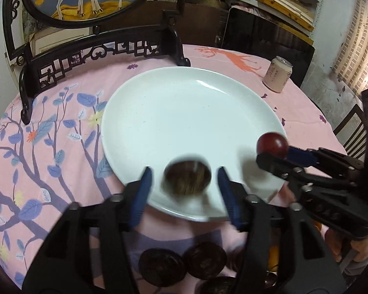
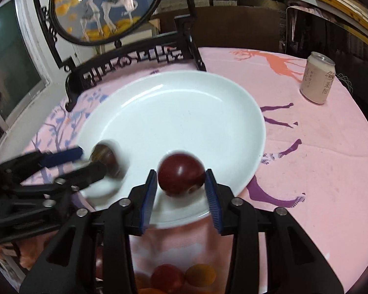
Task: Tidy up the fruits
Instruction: 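Carry both fruits over the white plate and open both tools, then grasp another dark brown fruit with left tool while right tool grasps an orange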
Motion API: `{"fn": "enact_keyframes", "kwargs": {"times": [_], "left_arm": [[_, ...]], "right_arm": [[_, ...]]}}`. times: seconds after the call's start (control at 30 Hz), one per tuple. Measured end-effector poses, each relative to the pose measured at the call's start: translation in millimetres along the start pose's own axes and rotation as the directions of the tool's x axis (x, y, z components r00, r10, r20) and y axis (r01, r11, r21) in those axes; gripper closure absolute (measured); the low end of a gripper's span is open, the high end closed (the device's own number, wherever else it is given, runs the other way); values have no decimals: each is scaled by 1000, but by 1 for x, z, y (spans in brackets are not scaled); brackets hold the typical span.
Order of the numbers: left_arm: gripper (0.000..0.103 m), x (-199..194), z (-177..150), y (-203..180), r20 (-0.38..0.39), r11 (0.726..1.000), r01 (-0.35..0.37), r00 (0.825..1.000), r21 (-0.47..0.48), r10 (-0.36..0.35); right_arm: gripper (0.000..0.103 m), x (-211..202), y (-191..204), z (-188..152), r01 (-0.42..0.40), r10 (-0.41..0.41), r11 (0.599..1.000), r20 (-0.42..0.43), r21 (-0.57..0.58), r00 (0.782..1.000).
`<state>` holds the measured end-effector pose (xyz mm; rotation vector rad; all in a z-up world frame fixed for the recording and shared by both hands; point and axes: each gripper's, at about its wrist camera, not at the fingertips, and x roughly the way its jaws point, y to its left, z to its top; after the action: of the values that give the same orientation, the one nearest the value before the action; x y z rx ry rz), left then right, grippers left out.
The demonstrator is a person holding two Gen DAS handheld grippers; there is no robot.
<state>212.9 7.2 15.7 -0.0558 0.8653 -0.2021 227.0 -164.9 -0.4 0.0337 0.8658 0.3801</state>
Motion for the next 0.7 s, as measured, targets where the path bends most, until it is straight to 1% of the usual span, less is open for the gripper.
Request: {"fn": "enact_keyframes", "kwargs": {"times": [0.03, 0.07, 0.17, 0.27, 0.33, 0.4, 0.47, 0.5, 0.57, 0.7], "left_arm": [[35, -1, 0, 1, 12, 1000, 4, 1000, -3, -4], [35, -2, 0, 2, 17, 1000, 6, 1000, -3, -6], [35, -7, -1, 5, 32, 1000, -3, 999, -6, 3], [35, -17, -6, 8, 57, 998, -54, 997, 12, 53], [32, -28, -12, 12, 75, 996, -87, 994, 22, 85], [28, -38, -21, 16, 89, 994, -109, 990, 18, 107], [28, -48, -34, 19, 91, 993, -112, 990, 23, 110], [27, -51, -41, 20, 89, 993, -118, 989, 25, 116], [26, -56, -57, 20, 82, 990, -134, 988, 35, 131], [26, -57, -78, 17, 57, 988, -143, 989, 53, 140]], "right_arm": [[47, -3, -1, -1, 2, -2, 1000, 13, 6, 1000], [42, -9, -3, -1, 3, -3, 1000, 32, 10, 999], [42, -27, -6, -3, -4, 3, 1000, 72, 16, 997], [42, -54, -9, -11, -35, 30, 998, 120, 43, 992], [41, -70, -12, -22, -45, 35, 997, 145, 62, 989], [37, -80, -13, -33, -47, 36, 997, 155, 67, 987], [31, -87, -15, -49, -27, 15, 997, 157, 73, 988], [30, -89, -15, -54, -21, 10, 997, 152, 77, 988], [29, -93, -18, -64, -36, 21, 995, 152, 98, 988], [29, -98, -22, -71, -49, 30, 992, 153, 119, 988]]}}
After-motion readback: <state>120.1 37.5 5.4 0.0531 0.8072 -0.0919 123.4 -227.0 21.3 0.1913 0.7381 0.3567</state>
